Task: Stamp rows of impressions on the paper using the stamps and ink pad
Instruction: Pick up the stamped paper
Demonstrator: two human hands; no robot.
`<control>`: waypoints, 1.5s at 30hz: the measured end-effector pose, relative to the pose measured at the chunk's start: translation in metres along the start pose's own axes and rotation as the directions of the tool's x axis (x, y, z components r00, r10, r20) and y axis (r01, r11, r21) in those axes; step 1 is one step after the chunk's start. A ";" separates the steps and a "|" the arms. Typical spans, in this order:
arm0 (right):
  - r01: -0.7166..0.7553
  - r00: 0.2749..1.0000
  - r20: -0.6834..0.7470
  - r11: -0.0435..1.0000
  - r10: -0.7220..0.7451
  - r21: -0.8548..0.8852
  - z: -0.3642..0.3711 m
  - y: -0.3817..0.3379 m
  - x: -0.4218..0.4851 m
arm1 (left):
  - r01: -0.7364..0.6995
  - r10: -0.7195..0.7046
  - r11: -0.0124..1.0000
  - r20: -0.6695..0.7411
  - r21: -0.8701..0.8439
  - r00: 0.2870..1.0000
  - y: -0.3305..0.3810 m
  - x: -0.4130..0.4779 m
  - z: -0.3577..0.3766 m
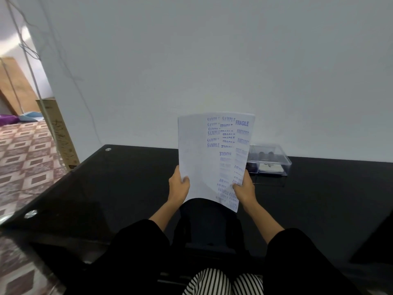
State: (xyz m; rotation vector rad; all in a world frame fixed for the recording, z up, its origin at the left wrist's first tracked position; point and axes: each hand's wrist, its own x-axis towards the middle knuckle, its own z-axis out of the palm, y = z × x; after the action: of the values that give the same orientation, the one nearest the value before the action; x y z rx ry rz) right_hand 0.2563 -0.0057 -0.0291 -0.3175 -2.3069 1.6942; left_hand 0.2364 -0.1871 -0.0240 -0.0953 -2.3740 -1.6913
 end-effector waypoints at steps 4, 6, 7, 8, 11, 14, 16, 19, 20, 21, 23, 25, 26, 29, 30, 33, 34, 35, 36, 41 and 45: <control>-0.001 1.000 0.022 1.000 0.001 0.013 -0.002 -0.005 0.010 | 0.009 -0.009 1.000 0.020 0.007 1.000 0.003 0.014 -0.007; -0.004 1.000 0.026 1.000 0.003 0.022 -0.003 -0.010 0.019 | 0.020 -0.020 1.000 0.010 0.004 1.000 0.004 0.025 -0.011; -0.010 1.000 0.023 1.000 0.009 0.024 -0.003 -0.013 0.024 | 0.025 -0.025 1.000 0.004 0.004 1.000 0.003 0.030 -0.014; -0.018 1.000 0.017 1.000 0.017 0.022 -0.002 -0.015 0.031 | 0.028 -0.028 1.000 0.003 0.006 1.000 0.002 0.038 -0.016; -0.051 0.999 0.011 0.999 0.051 0.019 0.001 -0.018 0.055 | 0.051 -0.053 0.998 0.043 0.026 0.998 -0.002 0.061 -0.019; -0.127 0.991 0.043 0.992 0.127 0.004 0.008 -0.014 0.080 | 0.140 -0.143 0.990 0.095 0.030 0.985 -0.013 0.088 -0.016; -0.188 0.980 0.064 0.982 0.188 0.005 0.015 -0.005 0.096 | 0.214 -0.213 0.977 0.110 -0.001 0.971 -0.026 0.106 -0.012; -0.262 0.961 0.087 0.965 0.263 -0.015 0.027 0.015 0.116 | 0.283 -0.279 0.959 0.102 -0.020 0.955 -0.047 0.127 -0.004; -0.275 0.957 0.092 0.961 0.277 -0.030 0.032 0.022 0.122 | 0.298 -0.296 0.954 0.098 -0.011 0.950 -0.054 0.132 0.001; -0.284 0.954 0.092 0.958 0.287 -0.046 0.036 0.028 0.127 | 0.313 -0.312 0.950 0.092 -0.001 0.946 -0.060 0.136 0.005; -0.285 0.953 0.086 0.955 0.292 -0.081 0.043 0.038 0.136 | 0.331 -0.332 0.943 0.082 0.023 0.940 -0.072 0.142 0.014; -0.271 0.956 0.079 0.953 0.283 -0.132 0.047 0.046 0.144 | 0.324 -0.327 0.945 0.072 0.052 0.942 -0.082 0.146 0.020; -0.262 0.958 0.076 0.952 0.277 -0.159 0.049 0.049 0.147 | 0.311 -0.315 0.948 0.067 0.069 0.947 -0.085 0.148 0.023; -0.233 0.966 0.061 0.948 0.252 -0.216 0.052 0.059 0.152 | 0.256 -0.266 0.958 0.066 0.133 0.962 -0.092 0.156 0.026; -0.224 0.969 0.049 0.947 0.241 -0.230 0.052 0.061 0.152 | 0.238 -0.251 0.960 0.075 0.147 0.965 -0.092 0.159 0.027; -0.192 0.979 0.017 0.944 0.204 -0.269 0.052 0.065 0.153 | 0.190 -0.212 0.962 0.094 0.196 0.973 -0.093 0.168 0.032; -0.180 0.981 0.013 0.942 0.192 -0.282 0.052 0.066 0.152 | 0.184 -0.207 0.961 0.097 0.208 0.973 -0.093 0.170 0.034; -0.171 0.983 0.009 0.939 0.182 -0.297 0.052 0.066 0.152 | 0.182 -0.207 0.959 0.097 0.219 0.973 -0.093 0.171 0.035; -0.160 0.985 0.005 0.935 0.170 -0.316 0.053 0.066 0.152 | 0.185 -0.211 0.955 0.094 0.230 0.973 -0.093 0.171 0.036; -0.134 0.991 -0.046 0.925 0.126 -0.356 0.054 0.070 0.147 | 0.150 -0.194 0.949 0.141 0.276 0.971 -0.097 0.168 0.036; -0.111 0.994 -0.051 0.902 0.099 -0.418 0.053 0.071 0.147 | 0.112 -0.176 0.936 0.168 0.333 0.970 -0.097 0.167 0.039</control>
State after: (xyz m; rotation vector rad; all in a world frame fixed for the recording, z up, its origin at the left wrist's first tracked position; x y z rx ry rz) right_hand 0.1015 0.0157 -0.1002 -0.5540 -2.6629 1.2034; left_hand 0.0507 -0.1959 -0.0894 -0.0327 -2.8354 -1.3808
